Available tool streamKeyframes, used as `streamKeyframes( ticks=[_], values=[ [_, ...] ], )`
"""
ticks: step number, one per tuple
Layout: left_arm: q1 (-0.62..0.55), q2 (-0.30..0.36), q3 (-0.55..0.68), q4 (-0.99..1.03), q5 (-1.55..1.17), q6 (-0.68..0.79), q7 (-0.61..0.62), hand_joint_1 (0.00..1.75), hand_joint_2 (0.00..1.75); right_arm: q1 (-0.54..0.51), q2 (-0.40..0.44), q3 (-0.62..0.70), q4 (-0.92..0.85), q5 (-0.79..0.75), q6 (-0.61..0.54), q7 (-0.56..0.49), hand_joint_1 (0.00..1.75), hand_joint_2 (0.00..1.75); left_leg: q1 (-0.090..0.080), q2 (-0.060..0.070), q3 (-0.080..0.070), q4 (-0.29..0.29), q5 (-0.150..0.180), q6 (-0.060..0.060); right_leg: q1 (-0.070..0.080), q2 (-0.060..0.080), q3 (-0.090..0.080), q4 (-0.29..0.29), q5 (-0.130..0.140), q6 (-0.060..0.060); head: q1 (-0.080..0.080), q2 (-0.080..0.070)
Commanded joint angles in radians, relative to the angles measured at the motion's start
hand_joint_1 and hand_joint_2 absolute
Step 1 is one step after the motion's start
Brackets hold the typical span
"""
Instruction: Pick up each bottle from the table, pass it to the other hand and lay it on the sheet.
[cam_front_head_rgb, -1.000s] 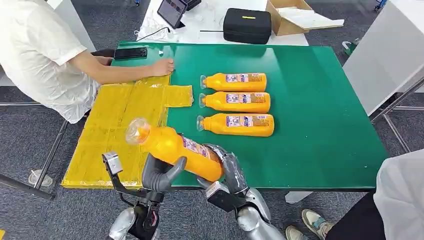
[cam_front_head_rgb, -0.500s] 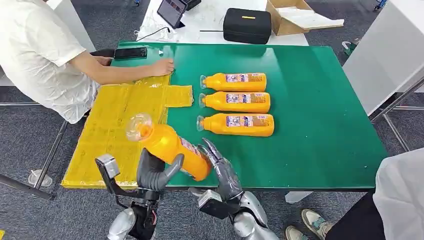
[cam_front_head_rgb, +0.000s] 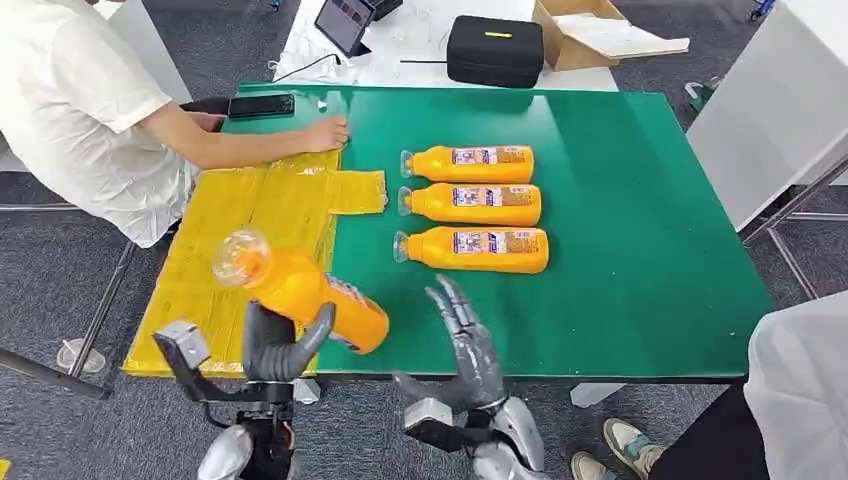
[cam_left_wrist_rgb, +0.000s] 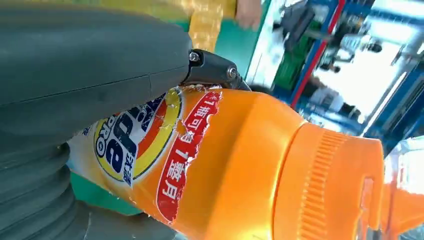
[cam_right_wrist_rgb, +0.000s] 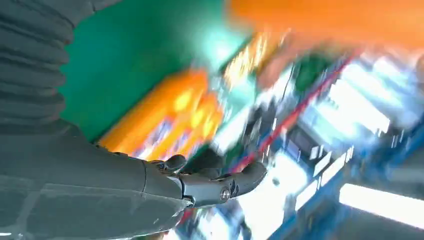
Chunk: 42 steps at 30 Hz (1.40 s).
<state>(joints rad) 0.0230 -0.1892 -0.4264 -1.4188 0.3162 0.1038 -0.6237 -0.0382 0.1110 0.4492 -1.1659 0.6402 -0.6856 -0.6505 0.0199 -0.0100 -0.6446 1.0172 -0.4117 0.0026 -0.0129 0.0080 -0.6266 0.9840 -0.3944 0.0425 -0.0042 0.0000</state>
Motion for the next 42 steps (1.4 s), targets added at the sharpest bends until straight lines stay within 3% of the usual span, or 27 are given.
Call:
streamKeyframes(
  ticks=[1, 8, 12, 17, 22, 23, 25, 26, 27, 30, 32, 36, 42],
  values=[
    [0.015, 0.006, 0.117, -0.06, -0.294, 0.232, -0.043, 1.75, 1.75, 0.138, 0.077, -0.399, -0.314, 0.135, -0.013, -0.048, 0.0, 0.0, -0.001, 0.0, 0.004, 0.001, -0.003, 0.001, 0.0, -0.002, 0.003, 0.002, -0.003, -0.002, 0.0, 0.0],
    [-0.141, 0.072, 0.088, 0.283, -0.855, 0.547, 0.059, 1.75, 1.75, 0.113, 0.064, -0.331, -0.33, 0.14, -0.013, -0.048, 0.0, 0.0, -0.001, -0.001, 0.004, -0.002, 0.0, 0.001, -0.001, -0.002, 0.004, -0.001, -0.001, -0.001, 0.0, 0.0],
    [-0.273, 0.102, 0.065, 0.537, -1.007, 0.519, 0.142, 1.75, 1.75, 0.077, 0.051, -0.275, -0.293, 0.111, -0.013, -0.048, 0.0, 0.0, -0.001, 0.0, 0.009, -0.004, 0.001, 0.0, 0.0, -0.002, 0.008, -0.002, 0.0, -0.003, 0.0, 0.0],
    [-0.273, 0.102, 0.065, 0.537, -1.007, 0.519, 0.142, 1.75, 1.75, 0.077, 0.051, -0.275, -0.293, 0.111, -0.013, -0.048, 0.0, 0.0, -0.001, 0.0, 0.009, -0.004, 0.001, 0.0, 0.0, -0.002, 0.008, -0.002, 0.0, -0.003, 0.0, 0.0],
    [-0.364, 0.104, 0.04, 0.707, -1.091, 0.48, 0.179, 1.75, 1.75, 0.054, 0.04, -0.238, -0.256, 0.094, -0.013, -0.048, 0.0, 0.0, -0.001, -0.001, 0.003, -0.002, 0.002, 0.0, 0.0, -0.002, 0.003, -0.001, 0.001, -0.001, 0.0, 0.0],
    [-0.466, 0.104, -0.047, 0.883, -1.229, 0.347, 0.314, 1.75, 1.75, 0.034, 0.021, -0.188, -0.216, 0.061, -0.013, -0.048, 0.0, 0.0, -0.001, -0.001, 0.005, -0.003, 0.003, 0.0, 0.0, -0.002, 0.005, -0.002, 0.001, -0.002, 0.0, 0.0],
    [-0.475, 0.108, -0.064, 0.9, -1.253, 0.333, 0.327, 1.75, 1.75, 0.03, 0.018, -0.182, -0.211, 0.058, -0.013, -0.048, 0.0, 0.0, 0.0, 0.0, 0.004, -0.002, 0.003, 0.0, 0.0, -0.001, 0.003, -0.001, 0.001, -0.001, 0.0, 0.0],
    [-0.493, 0.115, -0.089, 0.932, -1.29, 0.308, 0.358, 1.59, 1.75, 0.022, 0.016, -0.173, -0.201, 0.05, -0.013, -0.048, 0.0, 0.0, 0.0, 0.001, 0.005, -0.001, 0.002, 0.0, 0.001, -0.001, 0.005, -0.001, 0.001, -0.002, 0.0, 0.0],
    [-0.501, 0.12, -0.103, 0.945, -1.312, 0.3, 0.372, 1.54, 1.75, 0.017, 0.014, -0.168, -0.196, 0.044, -0.013, -0.048, 0.0, 0.0, 0.0, 0.002, 0.008, -0.002, 0.001, 0.0, 0.0, 0.0, 0.007, -0.001, 0.0, -0.002, 0.0, 0.0],
    [-0.518, 0.127, -0.118, 0.978, -1.344, 0.283, 0.401, 1.41, 1.75, 0.008, 0.012, -0.157, -0.186, 0.033, -0.013, -0.048, 0.0, 0.0, 0.0, 0.002, 0.004, -0.001, 0.002, 0.0, 0.0, 0.001, 0.003, -0.001, 0.001, -0.001, 0.0, 0.0],
    [-0.527, 0.132, -0.126, 0.996, -1.36, 0.267, 0.42, 1.41, 1.75, 0.003, 0.011, -0.15, -0.179, 0.029, -0.013, -0.048, 0.0, 0.0, 0.0, 0.005, 0.01, -0.002, 0.0, 0.0, 0.0, 0.003, 0.008, -0.001, 0.0, -0.003, 0.0, 0.0],
    [-0.543, 0.144, -0.133, 1.033, -1.378, 0.206, 0.448, 0.24, 1.75, -0.003, 0.008, -0.134, -0.155, 0.011, -0.013, -0.048, 0.0, 0.0, 0.0, 0.004, 0.006, -0.001, 0.002, -0.001, 0.001, 0.002, 0.004, 0.0, 0.001, -0.002, 0.0, 0.0],
    [-0.543, 0.144, -0.133, 1.033, -1.378, 0.206, 0.448, 0.24, 1.75, -0.003, 0.008, -0.134, -0.155, 0.011, -0.013, -0.048, 0.0, 0.0, 0.0, 0.004, 0.009, -0.002, 0.001, 0.0, 0.001, 0.002, 0.007, 0.0, 0.001, -0.002, 0.0, 0.0]
  ],
)
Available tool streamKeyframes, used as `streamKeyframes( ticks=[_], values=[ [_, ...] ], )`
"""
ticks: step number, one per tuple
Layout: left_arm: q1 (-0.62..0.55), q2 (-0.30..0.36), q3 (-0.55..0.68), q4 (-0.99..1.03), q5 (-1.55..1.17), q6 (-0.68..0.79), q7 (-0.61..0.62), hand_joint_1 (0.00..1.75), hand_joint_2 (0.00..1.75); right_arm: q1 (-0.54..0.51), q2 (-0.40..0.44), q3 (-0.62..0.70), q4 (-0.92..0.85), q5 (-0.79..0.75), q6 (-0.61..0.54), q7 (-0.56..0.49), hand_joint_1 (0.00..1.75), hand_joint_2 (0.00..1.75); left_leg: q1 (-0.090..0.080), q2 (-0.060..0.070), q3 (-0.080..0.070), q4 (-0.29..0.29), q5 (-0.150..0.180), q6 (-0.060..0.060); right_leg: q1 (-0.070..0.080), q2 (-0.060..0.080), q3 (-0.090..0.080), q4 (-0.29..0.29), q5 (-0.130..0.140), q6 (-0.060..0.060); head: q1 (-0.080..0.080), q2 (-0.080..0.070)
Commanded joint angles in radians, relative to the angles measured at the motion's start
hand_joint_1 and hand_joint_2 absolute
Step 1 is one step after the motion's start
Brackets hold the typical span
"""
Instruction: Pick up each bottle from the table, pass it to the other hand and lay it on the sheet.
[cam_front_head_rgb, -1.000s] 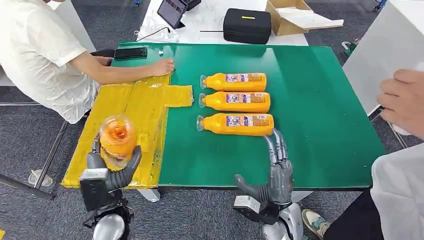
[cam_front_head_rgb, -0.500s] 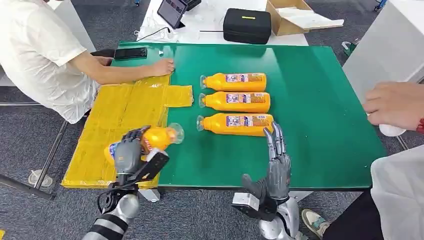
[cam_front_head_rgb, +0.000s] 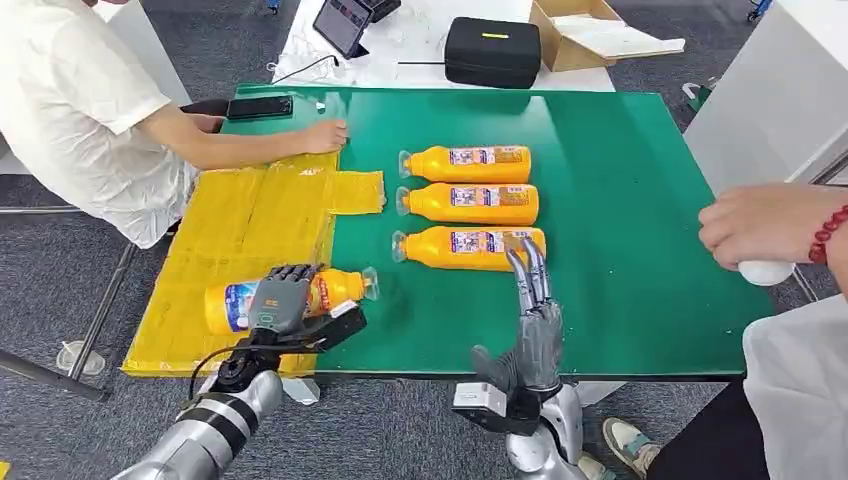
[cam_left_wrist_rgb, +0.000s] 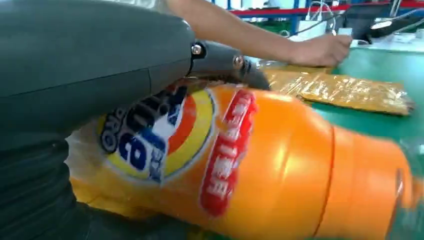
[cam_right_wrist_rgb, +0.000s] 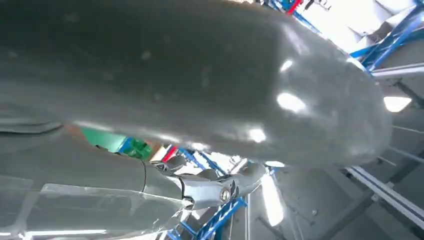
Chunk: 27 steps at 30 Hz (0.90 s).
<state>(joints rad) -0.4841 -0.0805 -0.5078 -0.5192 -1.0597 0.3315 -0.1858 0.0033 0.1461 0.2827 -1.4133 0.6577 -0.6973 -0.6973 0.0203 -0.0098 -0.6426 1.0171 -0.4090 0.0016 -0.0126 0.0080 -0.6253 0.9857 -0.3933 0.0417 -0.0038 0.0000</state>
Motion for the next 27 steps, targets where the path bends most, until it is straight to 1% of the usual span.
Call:
streamKeyframes(
  ticks=[1, 2, 3, 4, 5, 7, 9, 11, 13, 15, 17, 18, 19, 20, 21, 22, 24, 25, 26, 27],
  values=[
    [-0.036, 0.036, -0.051, 0.134, -0.002, -0.021, 0.01, 0.24, 1.75, -0.045, -0.027, 0.033, 0.092, -0.006, -0.001, -0.001, 0.0, 0.0, -0.001, 0.004, 0.006, -0.001, -0.001, 0.001, 0.0, 0.002, 0.005, -0.002, 0.0, -0.001, 0.0, 0.0],
    [-0.036, 0.036, -0.051, 0.134, -0.002, -0.021, 0.01, 0.24, 1.75, -0.045, -0.027, 0.033, 0.092, -0.006, -0.001, -0.001, 0.0, 0.0, -0.001, 0.005, 0.008, -0.002, -0.002, 0.001, 0.0, 0.003, 0.006, -0.002, 0.0, -0.002, 0.0, 0.0],
    [-0.04, 0.035, -0.047, 0.142, 0.002, -0.044, 0.018, 0.07, 1.75, -0.045, -0.028, 0.033, 0.096, -0.008, -0.001, -0.001, 0.0, 0.0, -0.001, 0.005, 0.009, -0.002, -0.002, 0.002, 0.0, 0.003, 0.008, -0.002, -0.001, -0.002, 0.0, 0.0],
    [-0.045, 0.037, -0.046, 0.147, 0.004, -0.074, 0.022, 0.0, 1.75, -0.046, -0.029, 0.037, 0.104, -0.019, -0.001, -0.001, 0.0, 0.0, 0.0, 0.003, 0.005, -0.001, -0.001, 0.001, 0.0, 0.002, 0.005, -0.001, 0.0, -0.001, 0.0, 0.0],
    [-0.048, 0.041, -0.044, 0.148, 0.005, -0.092, 0.025, 0.0, 1.75, -0.047, -0.031, 0.04, 0.107, -0.027, -0.001, -0.001, 0.0, 0.0, 0.0, 0.004, 0.008, -0.001, -0.001, 0.001, 0.0, 0.003, 0.007, -0.002, 0.0, -0.002, 0.0, 0.0],
    [-0.053, 0.046, -0.042, 0.147, 0.004, -0.104, 0.031, 0.0, 1.75, -0.046, -0.034, 0.041, 0.108, -0.034, -0.001, -0.001, 0.0, 0.0, 0.0, 0.005, 0.008, -0.002, -0.001, 0.001, 0.0, 0.003, 0.006, -0.002, 0.0, -0.002, 0.0, 0.0],
    [-0.057, 0.054, -0.043, 0.14, 0.006, -0.146, 0.01, 0.0, 1.75, -0.048, -0.04, 0.049, 0.107, -0.042, -0.001, -0.001, 0.0, 0.0, 0.0, 0.003, 0.008, -0.001, -0.001, 0.0, 0.0, 0.002, 0.008, -0.001, 0.0, -0.001, 0.0, 0.0],
    [-0.051, 0.061, -0.032, 0.122, 0.029, -0.188, -0.038, 0.0, 1.75, -0.051, -0.045, 0.059, 0.106, -0.048, -0.001, -0.001, 0.0, 0.0, 0.0, 0.005, 0.01, -0.002, -0.001, 0.001, 0.0, 0.004, 0.009, -0.001, 0.001, -0.002, 0.0, 0.0],
    [-0.044, 0.063, -0.023, 0.112, 0.047, -0.196, -0.068, 0.0, 1.75, -0.052, -0.047, 0.064, 0.108, -0.049, -0.001, -0.001, 0.0, 0.0, 0.0, 0.005, 0.011, -0.002, -0.001, 0.0, 0.0, 0.004, 0.01, -0.001, 0.001, -0.002, 0.0, 0.0],
    [-0.028, 0.068, -0.021, 0.077, 0.055, -0.169, -0.098, 0.0, 1.75, -0.049, -0.051, 0.069, 0.106, -0.05, -0.001, -0.001, 0.0, 0.0, -0.001, 0.006, 0.012, -0.002, -0.001, 0.0, 0.0, 0.005, 0.011, -0.002, 0.001, -0.002, 0.0, 0.0],
    [0.002, 0.059, 0.004, 0.021, 0.091, -0.117, -0.134, 0.0, 1.75, -0.039, -0.05, 0.061, 0.098, -0.047, -0.001, -0.001, 0.0, 0.0, -0.001, 0.004, 0.012, -0.002, -0.001, 0.0, 0.0, 0.003, 0.011, -0.001, 0.0, -0.001, 0.0, 0.0],
    [0.017, 0.056, 0.006, -0.009, 0.105, -0.112, -0.162, 0.0, 1.75, -0.035, -0.052, 0.063, 0.093, -0.051, -0.001, -0.001, 0.0, 0.0, -0.001, 0.006, 0.015, -0.003, -0.002, 0.001, 0.0, 0.005, 0.013, -0.003, 0.0, -0.003, 0.0, 0.0],
    [0.039, 0.053, 0.011, -0.054, 0.125, -0.106, -0.187, 0.0, 1.75, -0.029, -0.051, 0.058, 0.088, -0.048, -0.001, -0.001, 0.0, 0.0, -0.001, 0.004, 0.013, -0.002, -0.001, 0.001, 0.0, 0.002, 0.012, -0.002, 0.0, -0.001, 0.0, 0.0],
    [0.072, 0.051, 0.008, -0.124, 0.147, -0.111, -0.21, 0.0, 1.75, -0.023, -0.047, 0.054, 0.086, -0.045, -0.001, -0.001, 0.0, 0.0, -0.001, 0.004, 0.014, -0.003, -0.002, 0.001, 0.0, 0.003, 0.013, -0.002, -0.001, -0.002, 0.0, 0.0],
    [0.096, 0.059, -0.009, -0.186, 0.154, -0.125, -0.215, 0.0, 1.75, -0.021, -0.049, 0.055, 0.083, -0.043, -0.001, -0.001, 0.0, 0.0, -0.001, 0.002, 0.011, -0.001, -0.001, 0.0, 0.0, 0.002, 0.011, -0.001, 0.0, -0.001, 0.0, 0.0],
    [0.115, 0.064, -0.024, -0.233, 0.164, -0.14, -0.218, 0.0, 1.75, -0.019, -0.048, 0.052, 0.081, -0.039, -0.001, -0.001, 0.0, 0.0, -0.001, 0.003, 0.013, -0.002, -0.002, 0.001, 0.0, 0.002, 0.012, -0.002, -0.001, -0.001, 0.0, 0.0],
    [0.125, 0.065, -0.034, -0.262, 0.171, -0.15, -0.219, 0.0, 1.75, -0.017, -0.049, 0.052, 0.078, -0.036, -0.001, -0.001, 0.0, 0.0, -0.001, 0.001, 0.01, -0.001, -0.001, 0.0, 0.0, 0.0, 0.01, -0.001, -0.001, -0.001, 0.0, 0.0],
    [0.134, 0.07, -0.048, -0.29, 0.173, -0.156, -0.229, 0.0, 1.75, -0.019, -0.05, 0.052, 0.083, -0.039, -0.001, -0.001, 0.0, 0.0, -0.001, 0.002, 0.014, -0.001, -0.003, 0.001, 0.0, 0.0, 0.013, -0.001, -0.002, -0.002, 0.0, 0.0],
    [0.141, 0.076, -0.057, -0.312, 0.177, -0.161, -0.231, 0.0, 1.75, -0.019, -0.049, 0.049, 0.084, -0.035, -0.001, -0.001, 0.0, 0.0, 0.0, 0.0, 0.01, -0.001, -0.002, 0.0, 0.0, 0.0, 0.01, -0.001, -0.002, -0.001, 0.0, 0.0],
    [0.141, 0.076, -0.057, -0.312, 0.177, -0.161, -0.231, 0.0, 1.75, -0.019, -0.049, 0.049, 0.084, -0.035, -0.001, -0.001, 0.0, 0.0, 0.0, 0.001, 0.011, -0.001, -0.003, 0.001, 0.0, 0.0, 0.011, -0.001, -0.002, -0.001, 0.0, 0.0]
  ],
)
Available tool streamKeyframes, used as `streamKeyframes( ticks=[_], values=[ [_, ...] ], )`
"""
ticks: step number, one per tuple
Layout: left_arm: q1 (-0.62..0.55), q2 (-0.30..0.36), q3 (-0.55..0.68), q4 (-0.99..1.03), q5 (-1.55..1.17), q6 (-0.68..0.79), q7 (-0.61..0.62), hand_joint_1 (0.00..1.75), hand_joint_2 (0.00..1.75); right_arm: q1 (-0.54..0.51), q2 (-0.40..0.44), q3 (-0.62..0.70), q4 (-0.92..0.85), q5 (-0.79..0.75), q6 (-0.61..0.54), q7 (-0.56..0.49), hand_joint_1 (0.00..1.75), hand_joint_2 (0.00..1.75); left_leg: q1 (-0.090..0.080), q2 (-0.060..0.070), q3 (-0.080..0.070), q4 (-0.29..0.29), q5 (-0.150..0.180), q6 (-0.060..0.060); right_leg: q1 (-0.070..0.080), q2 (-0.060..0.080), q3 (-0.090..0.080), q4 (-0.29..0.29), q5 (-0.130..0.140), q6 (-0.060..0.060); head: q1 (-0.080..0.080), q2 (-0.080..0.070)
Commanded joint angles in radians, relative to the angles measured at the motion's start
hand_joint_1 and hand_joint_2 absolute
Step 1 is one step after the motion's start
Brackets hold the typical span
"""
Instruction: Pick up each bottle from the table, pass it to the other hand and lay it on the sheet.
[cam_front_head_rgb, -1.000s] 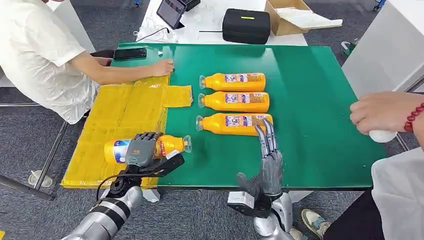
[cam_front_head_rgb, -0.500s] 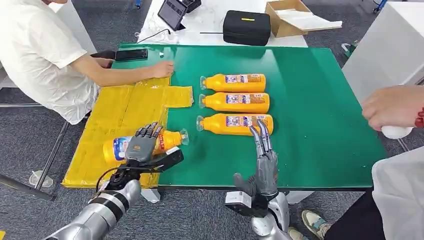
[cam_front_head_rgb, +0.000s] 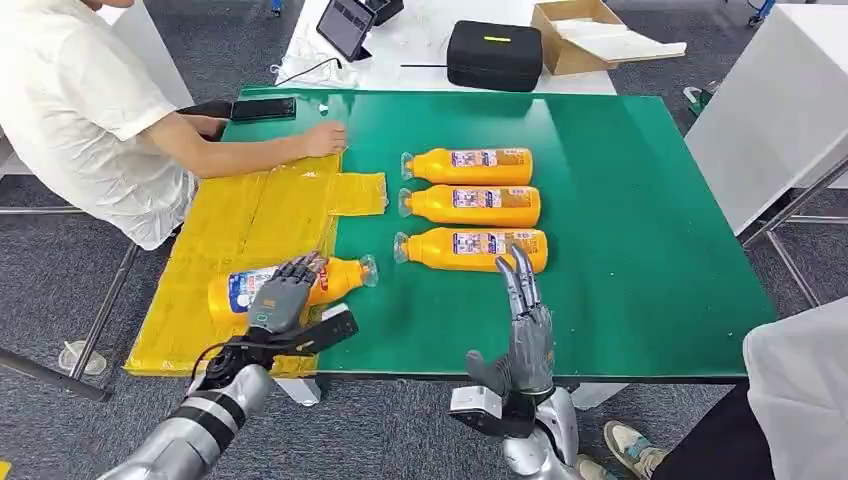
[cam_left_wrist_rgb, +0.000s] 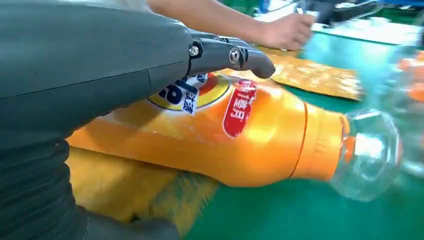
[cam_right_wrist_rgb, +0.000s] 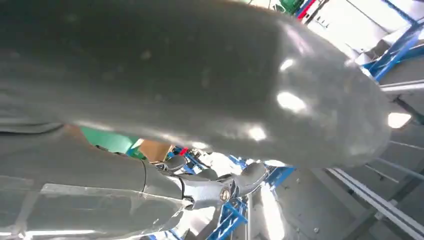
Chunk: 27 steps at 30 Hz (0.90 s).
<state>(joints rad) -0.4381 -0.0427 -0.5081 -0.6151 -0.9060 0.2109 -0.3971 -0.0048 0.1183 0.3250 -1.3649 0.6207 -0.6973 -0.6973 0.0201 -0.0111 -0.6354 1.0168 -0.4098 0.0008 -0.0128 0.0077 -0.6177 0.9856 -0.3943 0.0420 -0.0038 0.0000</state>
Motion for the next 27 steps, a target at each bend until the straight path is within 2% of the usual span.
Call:
streamKeyframes(
  ticks=[1, 5, 6, 7, 8, 11, 15, 18, 19, 20, 22, 23, 25, 27],
  values=[
    [0.108, 0.044, -0.069, -0.258, 0.034, -0.043, -0.024, 0.0, 1.75, -0.012, -0.023, 0.005, 0.037, 0.002, -0.001, -0.001, 0.0, 0.0, -0.001, 0.002, 0.002, -0.001, -0.001, 0.001, 0.0, 0.001, 0.001, 0.0, -0.001, -0.001, 0.0, 0.0],
    [0.159, 0.059, -0.094, -0.394, 0.113, -0.033, -0.07, 0.0, 1.75, -0.006, -0.016, -0.023, 0.032, 0.035, -0.001, -0.001, 0.0, 0.0, 0.0, 0.002, -0.001, 0.0, -0.001, 0.001, 0.0, 0.0, -0.002, 0.0, -0.001, -0.002, 0.0, 0.0],
    [0.166, 0.057, -0.101, -0.415, 0.139, -0.028, -0.083, 0.0, 1.75, -0.016, -0.046, -0.037, 0.031, 0.019, 0.024, 0.006, 0.0, 0.0, 0.0, 0.002, -0.002, 0.0, -0.001, 0.001, 0.0, 0.0, -0.002, 0.0, -0.001, -0.001, 0.0, 0.0],
    [0.194, 0.06, -0.098, -0.464, 0.177, -0.021, -0.104, 0.0, 1.75, -0.022, -0.021, -0.036, 0.121, 0.061, -0.001, -0.001, 0.0, 0.0, -0.001, 0.002, 0.001, 0.0, -0.002, 0.001, 0.0, 0.0, 0.0, 0.0, -0.002, -0.002, 0.0, 0.0],
    [0.217, 0.054, -0.095, -0.497, 0.202, -0.016, -0.116, 0.0, 1.75, -0.033, -0.029, -0.044, 0.148, 0.081, -0.001, -0.001, 0.0, 0.0, 0.0, 0.003, -0.001, -0.001, -0.002, 0.001, 0.001, 0.001, -0.001, -0.001, -0.001, -0.001, -0.001, 0.0],
    [0.265, 0.036, -0.1, -0.585, 0.281, 0.003, -0.15, 0.0, 1.75, -0.033, -0.033, -0.102, 0.134, 0.14, -0.001, -0.001, 0.0, 0.0, 0.0, 0.003, 0.001, -0.001, -0.002, 0.001, 0.0, 0.001, -0.001, -0.001, -0.001, -0.001, -0.001, 0.0],
    [0.292, 0.016, -0.111, -0.632, 0.323, 0.022, -0.157, 0.0, 1.75, -0.032, -0.045, -0.142, 0.122, 0.187, -0.001, -0.001, 0.0, 0.0, -0.001, 0.001, -0.005, 0.0, -0.001, 0.001, 0.0, 0.0, -0.005, -0.001, 0.0, 0.0, 0.0, 0.0],
    [0.295, 0.014, -0.117, -0.637, 0.324, 0.022, -0.156, 0.0, 1.75, -0.033, -0.055, -0.14, 0.121, 0.178, -0.001, -0.001, 0.0, 0.0, -0.001, 0.002, -0.002, 0.0, -0.002, 0.001, 0.0, 0.0, -0.003, -0.001, -0.002, -0.001, 0.0, 0.0],
    [0.304, 0.008, -0.108, -0.645, 0.351, 0.032, -0.164, 0.0, 1.75, -0.033, -0.046, -0.177, 0.14, 0.247, -0.001, -0.001, 0.0, 1.75, -0.001, 0.001, -0.004, 0.0, -0.002, 0.001, 0.0, 0.0, -0.004, -0.001, -0.001, -0.001, 0.0, 0.0],
    [0.309, 0.005, -0.107, -0.65, 0.359, 0.035, -0.167, 0.0, 1.75, -0.033, -0.041, -0.206, 0.147, 0.289, -0.001, -0.001, 0.0, 1.75, 0.0, 0.001, -0.006, 0.0, -0.001, 0.001, 0.0, 0.0, -0.005, -0.001, 0.0, -0.001, 0.0, 0.0],
    [0.336, -0.015, -0.086, -0.675, 0.413, 0.026, -0.166, 0.0, 1.75, -0.045, -0.054, -0.296, 0.182, 0.49, -0.001, 0.063, 0.0, 1.75, -0.001, 0.001, -0.004, -0.001, -0.001, 0.001, 0.0, -0.001, -0.004, -0.001, -0.001, -0.001, 0.0, 0.0],
    [0.348, -0.03, -0.073, -0.684, 0.448, 0.014, -0.162, 0.0, 1.75, -0.056, -0.08, -0.302, 0.213, 0.53, -0.001, 0.106, 0.0, 1.75, 0.0, 0.001, -0.006, -0.001, -0.001, 0.001, 0.0, 0.0, -0.006, -0.001, 0.0, -0.001, 0.0, 0.0],
    [0.368, -0.061, -0.048, -0.698, 0.519, -0.013, -0.146, 0.0, 1.75, -0.062, -0.104, -0.35, 0.199, 0.584, -0.001, 0.108, 0.0, 1.75, -0.001, 0.001, 0.0, -0.001, -0.003, 0.002, -0.001, -0.002, 0.0, -0.002, -0.002, -0.001, 0.0, 0.0],
    [0.382, -0.083, -0.037, -0.708, 0.572, -0.03, -0.127, 0.0, 1.75, -0.071, -0.126, -0.37, 0.208, 0.604, -0.001, 0.111, 0.0, 1.75, -0.001, 0.0, -0.006, 0.0, -0.001, 0.001, -0.001, -0.002, -0.005, -0.001, -0.001, 0.0, 0.0, 0.0]
  ],
)
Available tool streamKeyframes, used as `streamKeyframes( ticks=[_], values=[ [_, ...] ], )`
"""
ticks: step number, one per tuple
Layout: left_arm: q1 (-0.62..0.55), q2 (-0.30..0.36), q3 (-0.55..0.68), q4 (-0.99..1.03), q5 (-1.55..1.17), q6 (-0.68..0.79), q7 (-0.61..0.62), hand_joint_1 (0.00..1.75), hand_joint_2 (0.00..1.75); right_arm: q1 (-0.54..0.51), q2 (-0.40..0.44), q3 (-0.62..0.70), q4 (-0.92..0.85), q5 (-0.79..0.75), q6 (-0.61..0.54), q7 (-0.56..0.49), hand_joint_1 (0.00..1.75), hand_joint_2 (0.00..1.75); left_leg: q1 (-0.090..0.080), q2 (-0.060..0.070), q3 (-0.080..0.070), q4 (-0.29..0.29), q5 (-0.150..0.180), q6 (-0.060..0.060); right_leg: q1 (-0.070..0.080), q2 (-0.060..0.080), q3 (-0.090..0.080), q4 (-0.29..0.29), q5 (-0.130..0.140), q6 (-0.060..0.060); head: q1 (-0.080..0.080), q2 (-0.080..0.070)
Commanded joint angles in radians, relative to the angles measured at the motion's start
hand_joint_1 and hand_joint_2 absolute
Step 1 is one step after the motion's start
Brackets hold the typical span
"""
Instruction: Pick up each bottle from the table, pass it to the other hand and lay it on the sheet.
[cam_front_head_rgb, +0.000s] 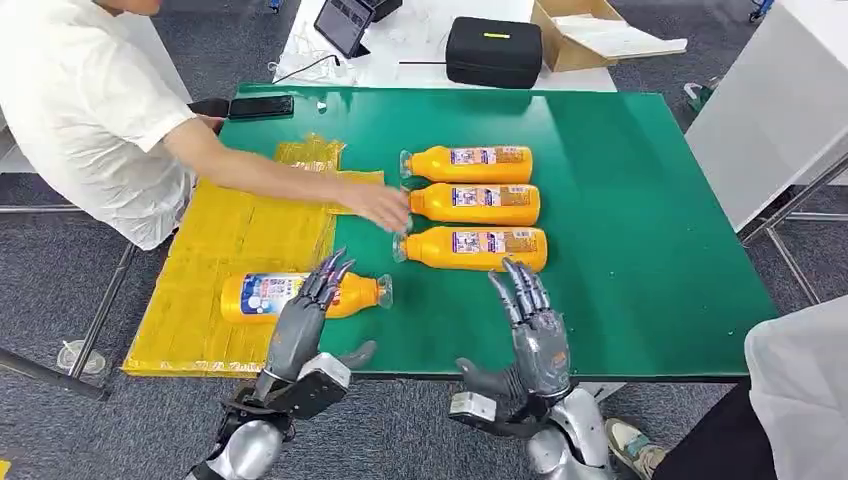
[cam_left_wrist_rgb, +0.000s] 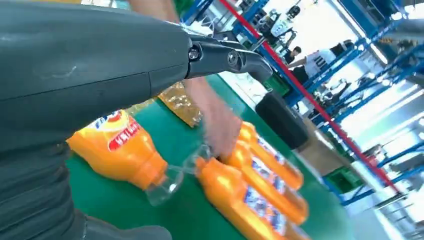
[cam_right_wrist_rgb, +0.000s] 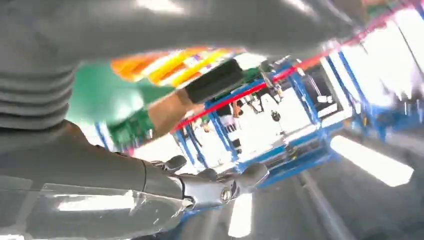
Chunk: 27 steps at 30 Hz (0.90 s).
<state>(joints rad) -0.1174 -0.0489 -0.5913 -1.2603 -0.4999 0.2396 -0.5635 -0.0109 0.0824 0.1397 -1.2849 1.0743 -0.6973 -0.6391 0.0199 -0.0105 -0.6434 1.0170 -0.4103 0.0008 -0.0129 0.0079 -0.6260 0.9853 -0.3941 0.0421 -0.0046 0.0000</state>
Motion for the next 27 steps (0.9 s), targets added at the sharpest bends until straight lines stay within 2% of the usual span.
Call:
streamKeyframes(
  ticks=[1, 5, 9, 11, 12, 14, 19, 24, 26, 27],
  values=[
    [0.071, -0.095, 0.056, -0.068, 0.214, -0.074, 0.054, 0.0, 1.75, -0.071, -0.105, -0.194, 0.127, 0.177, -0.001, 0.072, 0.0, 1.75, -0.001, -0.001, 0.004, 0.0, -0.002, 0.002, -0.001, -0.003, 0.005, -0.001, -0.002, 0.0, 0.0, 0.0],
    [0.072, -0.108, 0.052, -0.054, 0.228, -0.051, 0.069, 0.0, 1.75, -0.122, -0.151, -0.152, 0.214, 0.151, -0.001, 0.138, 0.0, 1.75, -0.001, 0.001, 0.001, 0.0, -0.001, 0.002, -0.001, 0.0, 0.002, -0.001, 0.0, 0.0, 0.0, 0.0],
    [0.069, -0.109, 0.049, -0.048, 0.228, -0.048, 0.069, 0.0, 1.75, -0.128, -0.159, -0.142, 0.218, 0.144, -0.001, 0.145, 0.0, 1.75, -0.002, 0.001, 0.001, 0.0, -0.001, 0.002, -0.001, 0.0, 0.002, -0.001, 0.0, -0.001, 0.0, 0.0],
    [0.063, -0.107, 0.041, -0.033, 0.24, -0.039, 0.082, 0.0, 1.75, -0.167, -0.197, -0.073, 0.304, 0.111, 0.008, 0.228, 0.0, 1.75, -0.002, 0.001, 0.006, 0.0, -0.002, 0.002, -0.001, -0.001, 0.006, -0.001, -0.001, -0.002, 0.0, 0.0],
    [0.058, -0.108, 0.033, -0.024, 0.24, -0.029, 0.081, 0.0, 1.75, -0.196, -0.219, -0.047, 0.348, 0.097, 0.022, 0.255, 0.0, 1.75, -0.001, 0.002, 0.002, -0.001, -0.001, 0.002, -0.001, 0.001, 0.003, -0.002, 0.0, -0.001, 0.0, 0.0],
    [0.05, -0.108, 0.025, -0.015, 0.239, -0.02, 0.079, 0.0, 1.75, -0.244, -0.227, -0.032, 0.423, 0.083, 0.05, 0.278, 0.0, 1.75, -0.002, 0.004, 0.004, -0.001, -0.002, 0.002, -0.001, 0.003, 0.003, -0.002, 0.001, -0.001, 0.0, 0.0],
    [0.025, -0.103, 0.006, 0.001, 0.23, 0.006, 0.083, 0.0, 1.75, -0.325, -0.223, -0.012, 0.583, 0.018, 0.101, 0.284, 0.0, 1.75, -0.002, 0.003, 0.005, -0.001, -0.001, 0.003, -0.001, 0.002, 0.005, -0.002, 0.0, -0.001, 0.0, 0.0],
    [0.023, -0.102, 0.002, 0.005, 0.236, 0.008, 0.087, 0.0, 1.75, -0.341, -0.22, 0.0, 0.633, 0.012, 0.118, 0.292, 0.0, 1.75, -0.002, 0.001, 0.003, 0.0, -0.001, 0.002, -0.001, 0.0, 0.003, -0.001, 0.0, -0.001, 0.0, 0.0],
    [0.018, -0.102, 0.001, 0.009, 0.236, 0.009, 0.087, 0.0, 1.75, -0.351, -0.212, 0.0, 0.647, -0.001, 0.131, 0.285, 0.0, 1.75, -0.002, 0.002, 0.008, -0.001, -0.003, 0.003, -0.001, 0.0, 0.008, -0.001, -0.001, -0.002, 0.0, 0.0],
    [0.016, -0.101, 0.0, 0.011, 0.236, 0.011, 0.087, 0.0, 1.75, -0.356, -0.207, -0.001, 0.656, -0.01, 0.136, 0.281, 0.0, 1.75, -0.002, 0.001, 0.002, 0.0, -0.001, 0.002, -0.001, 0.0, 0.002, -0.001, 0.0, 0.0, 0.0, 0.0]
  ],
)
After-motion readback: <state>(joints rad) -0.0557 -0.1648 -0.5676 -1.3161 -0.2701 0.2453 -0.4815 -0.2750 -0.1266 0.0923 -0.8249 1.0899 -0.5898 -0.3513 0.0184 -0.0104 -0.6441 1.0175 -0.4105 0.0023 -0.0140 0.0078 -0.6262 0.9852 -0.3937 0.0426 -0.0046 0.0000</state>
